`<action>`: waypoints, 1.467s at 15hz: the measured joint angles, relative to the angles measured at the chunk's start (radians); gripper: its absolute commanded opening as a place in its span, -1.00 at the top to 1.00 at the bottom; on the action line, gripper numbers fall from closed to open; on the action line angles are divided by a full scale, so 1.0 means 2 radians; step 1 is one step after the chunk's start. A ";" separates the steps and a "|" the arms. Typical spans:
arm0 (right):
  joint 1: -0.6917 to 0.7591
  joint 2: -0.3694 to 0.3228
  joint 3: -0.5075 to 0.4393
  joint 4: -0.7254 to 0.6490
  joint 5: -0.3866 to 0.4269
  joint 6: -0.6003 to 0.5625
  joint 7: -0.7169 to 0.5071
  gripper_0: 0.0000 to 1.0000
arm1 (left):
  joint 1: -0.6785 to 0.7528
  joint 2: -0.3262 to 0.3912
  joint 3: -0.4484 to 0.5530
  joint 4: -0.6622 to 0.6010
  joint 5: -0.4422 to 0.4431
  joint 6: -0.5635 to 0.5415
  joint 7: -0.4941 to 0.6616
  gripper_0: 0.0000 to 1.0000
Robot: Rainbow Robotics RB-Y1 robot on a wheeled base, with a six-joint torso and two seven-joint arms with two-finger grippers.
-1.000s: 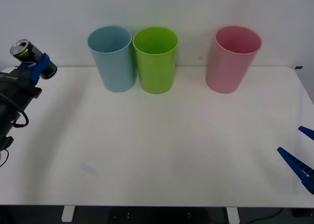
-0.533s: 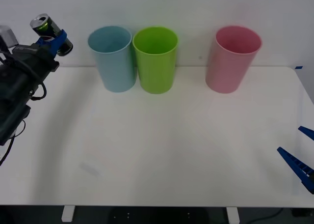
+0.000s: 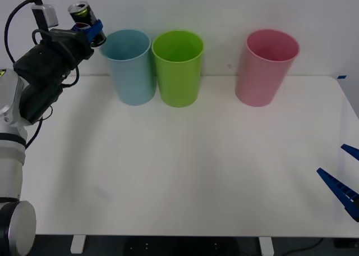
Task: Grasp the object on the table and drop it into the matching bin: aluminum can to the light blue bin, PET bottle to the pink bin.
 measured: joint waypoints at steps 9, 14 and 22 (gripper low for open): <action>0.000 0.000 0.000 0.000 0.000 0.000 0.000 -1.00 | -0.131 0.000 -0.012 0.168 -0.049 0.039 -0.010 1.00; 0.000 0.000 0.000 0.000 0.000 0.000 0.000 -1.00 | -0.138 -0.009 -0.023 0.170 -0.057 0.066 -0.008 1.00; 0.000 0.000 0.000 0.000 0.000 0.000 0.000 -1.00 | -0.139 -0.010 -0.035 0.169 -0.054 0.071 -0.012 -1.00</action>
